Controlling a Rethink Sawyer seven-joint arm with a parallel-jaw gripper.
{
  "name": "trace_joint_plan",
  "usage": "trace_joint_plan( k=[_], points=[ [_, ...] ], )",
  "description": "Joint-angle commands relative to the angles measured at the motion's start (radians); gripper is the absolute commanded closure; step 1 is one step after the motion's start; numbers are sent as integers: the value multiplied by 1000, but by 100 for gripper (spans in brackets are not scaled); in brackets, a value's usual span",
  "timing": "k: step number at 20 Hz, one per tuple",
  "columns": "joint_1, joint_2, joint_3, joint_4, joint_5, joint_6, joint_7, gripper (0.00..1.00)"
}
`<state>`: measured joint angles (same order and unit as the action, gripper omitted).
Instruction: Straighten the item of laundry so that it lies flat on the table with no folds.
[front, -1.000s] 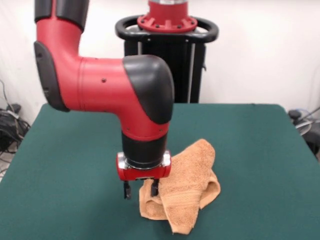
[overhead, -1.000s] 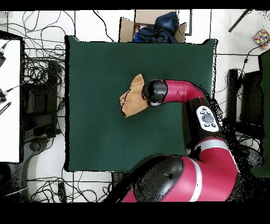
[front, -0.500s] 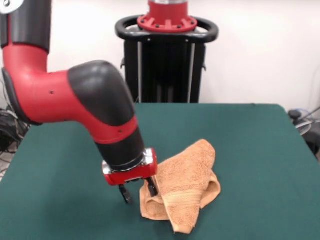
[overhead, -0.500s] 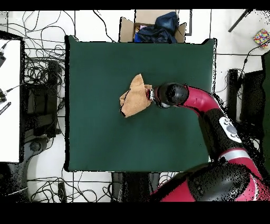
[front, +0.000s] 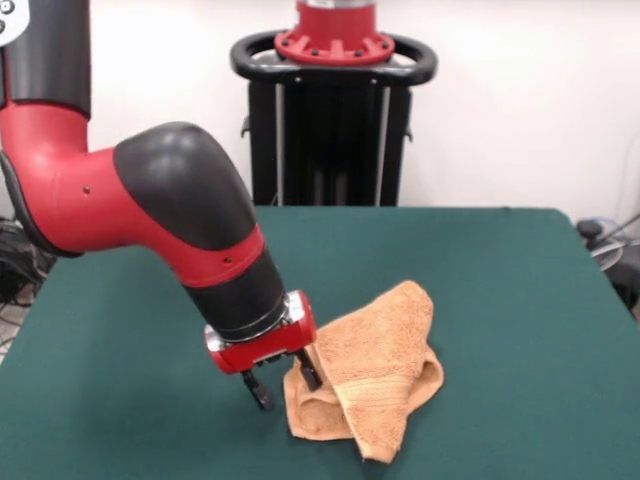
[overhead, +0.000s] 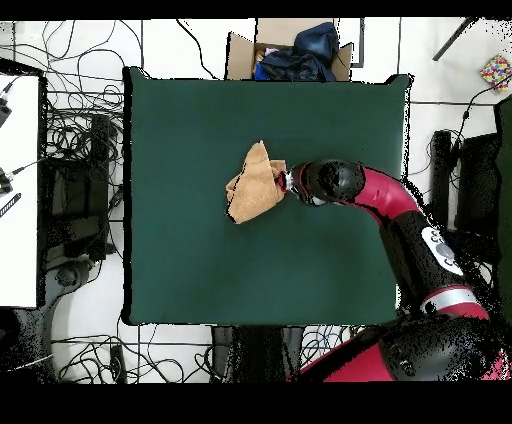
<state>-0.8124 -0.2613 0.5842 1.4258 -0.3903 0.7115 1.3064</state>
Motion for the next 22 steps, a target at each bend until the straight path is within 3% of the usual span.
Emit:
trace_joint_plan(
  k=[1,7,12,22],
  points=[
    [86,64,105,86,-34,-14,-106,100],
    [103,51,86,79,-43,-10,-93,100],
    [110,47,81,66,-22,72,-121,100],
    [143,12,41,61,-42,67,-85,100]
  ],
)
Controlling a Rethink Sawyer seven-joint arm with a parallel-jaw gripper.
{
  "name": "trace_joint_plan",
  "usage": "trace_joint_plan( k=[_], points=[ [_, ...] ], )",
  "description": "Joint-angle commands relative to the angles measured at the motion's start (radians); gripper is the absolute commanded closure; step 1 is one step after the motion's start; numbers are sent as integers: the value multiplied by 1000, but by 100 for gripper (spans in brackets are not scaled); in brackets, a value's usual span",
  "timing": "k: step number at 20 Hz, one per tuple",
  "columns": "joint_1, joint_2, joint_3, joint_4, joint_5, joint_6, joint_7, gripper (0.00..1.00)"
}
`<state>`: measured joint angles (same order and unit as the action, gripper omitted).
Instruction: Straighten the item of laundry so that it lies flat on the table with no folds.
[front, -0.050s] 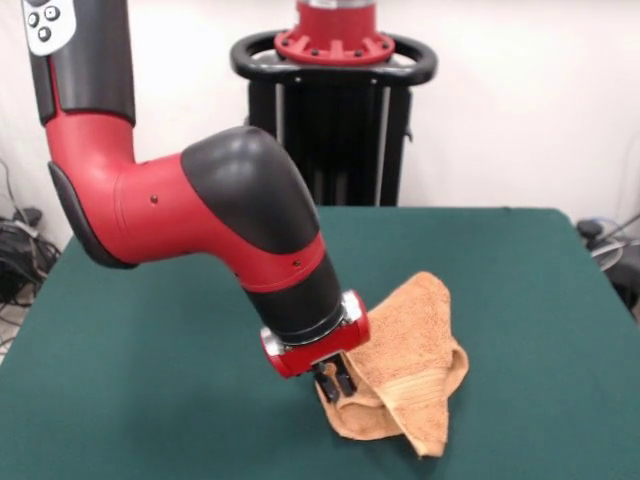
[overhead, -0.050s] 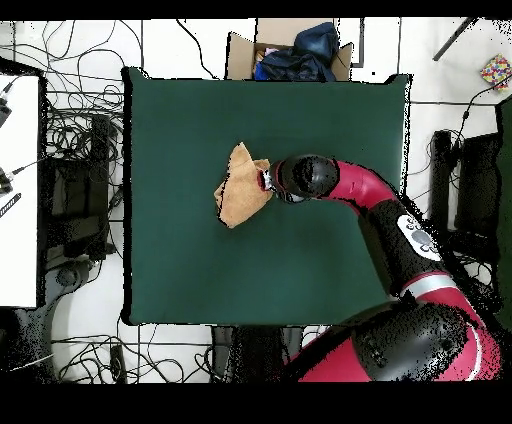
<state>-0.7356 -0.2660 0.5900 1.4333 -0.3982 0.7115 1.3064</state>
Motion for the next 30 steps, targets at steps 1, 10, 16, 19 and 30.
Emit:
trace_joint_plan(
  k=[1,10,16,19,30],
  points=[
    [77,-6,18,58,-44,65,-68,100],
    [177,-304,-135,178,-34,123,112,100],
    [213,-303,-177,155,-30,126,113,100],
    [216,-313,-186,161,-21,128,102,100],
    [206,-336,-182,178,-2,142,88,100]
  ],
)
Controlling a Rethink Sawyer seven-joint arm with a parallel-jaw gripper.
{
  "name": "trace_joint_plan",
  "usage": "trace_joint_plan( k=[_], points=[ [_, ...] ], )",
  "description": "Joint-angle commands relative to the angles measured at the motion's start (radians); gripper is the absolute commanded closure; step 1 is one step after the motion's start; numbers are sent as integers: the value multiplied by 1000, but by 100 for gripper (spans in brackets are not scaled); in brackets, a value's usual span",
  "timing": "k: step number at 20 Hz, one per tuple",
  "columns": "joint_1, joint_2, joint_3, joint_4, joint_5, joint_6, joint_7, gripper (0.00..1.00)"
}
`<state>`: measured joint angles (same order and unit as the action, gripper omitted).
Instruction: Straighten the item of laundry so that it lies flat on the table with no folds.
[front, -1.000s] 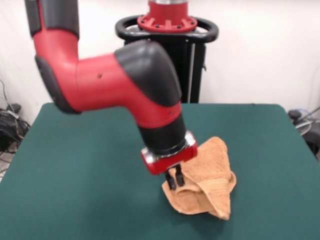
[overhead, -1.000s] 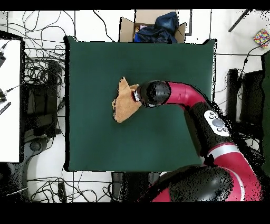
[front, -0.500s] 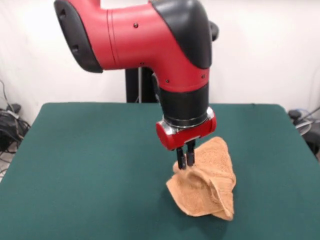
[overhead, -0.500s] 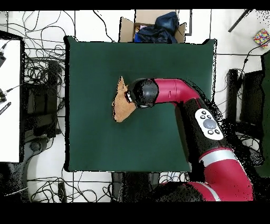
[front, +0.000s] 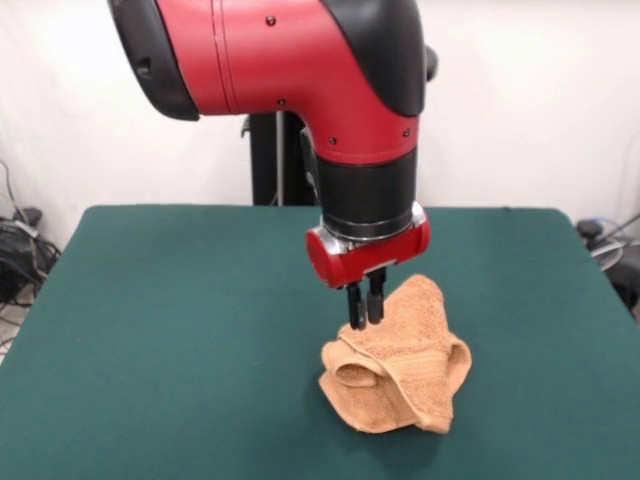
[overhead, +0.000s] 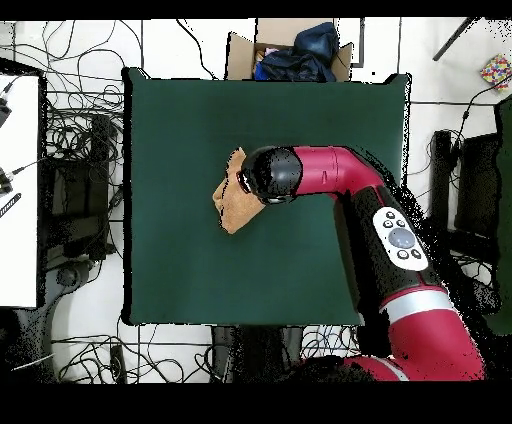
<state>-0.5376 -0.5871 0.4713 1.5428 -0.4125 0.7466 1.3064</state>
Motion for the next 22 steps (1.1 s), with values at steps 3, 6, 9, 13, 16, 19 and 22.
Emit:
trace_joint_plan(
  k=[3,6,9,13,16,19,22],
  points=[
    [9,-6,-63,61,10,99,90,100],
    [11,-1,-64,62,4,80,92,100],
    [6,0,-61,72,3,52,94,100],
    [4,2,-57,77,-1,19,85,0],
    [11,20,-63,55,-2,38,79,0],
    [6,29,-65,57,-10,28,70,0],
    [6,37,-66,49,-15,27,65,0]
  ],
)
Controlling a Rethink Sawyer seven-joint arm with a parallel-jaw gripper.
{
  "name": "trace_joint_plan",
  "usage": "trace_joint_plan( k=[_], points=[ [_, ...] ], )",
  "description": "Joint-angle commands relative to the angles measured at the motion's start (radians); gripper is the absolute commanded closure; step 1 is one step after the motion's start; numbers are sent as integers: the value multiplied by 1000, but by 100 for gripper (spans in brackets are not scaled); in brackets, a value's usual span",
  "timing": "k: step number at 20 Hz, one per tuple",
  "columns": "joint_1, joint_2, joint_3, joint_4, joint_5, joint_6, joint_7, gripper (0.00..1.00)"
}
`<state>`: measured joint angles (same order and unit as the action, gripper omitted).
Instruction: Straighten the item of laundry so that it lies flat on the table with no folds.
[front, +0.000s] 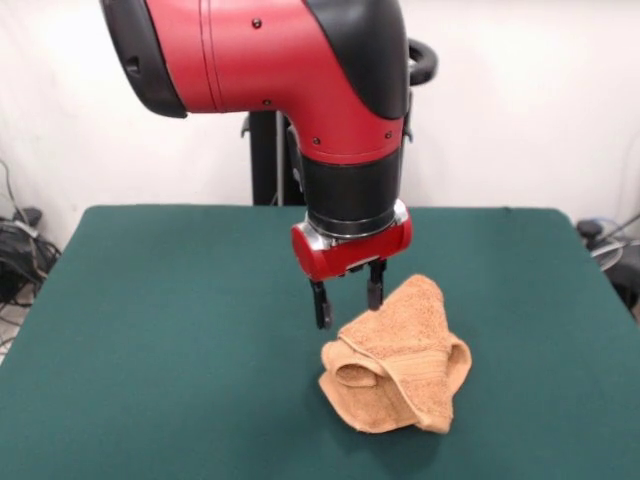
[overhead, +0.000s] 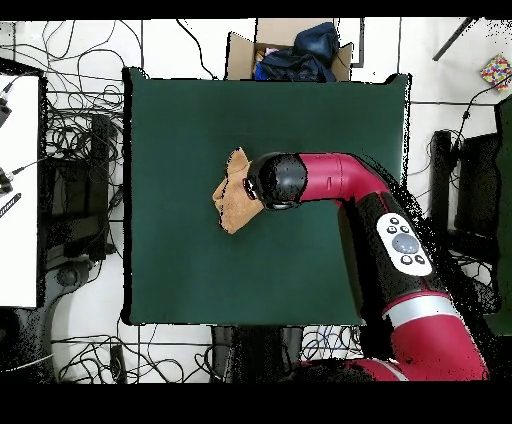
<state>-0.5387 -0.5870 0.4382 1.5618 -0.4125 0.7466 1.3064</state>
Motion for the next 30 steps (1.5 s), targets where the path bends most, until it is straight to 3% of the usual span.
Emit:
trace_joint_plan(
  k=[1,14,22,30],
  points=[
    [8,35,-32,25,-11,34,63,0],
    [52,117,-46,-63,-53,60,19,0],
    [152,197,-94,-210,-35,123,93,0],
    [163,184,-115,-203,-11,120,80,0]
  ],
)
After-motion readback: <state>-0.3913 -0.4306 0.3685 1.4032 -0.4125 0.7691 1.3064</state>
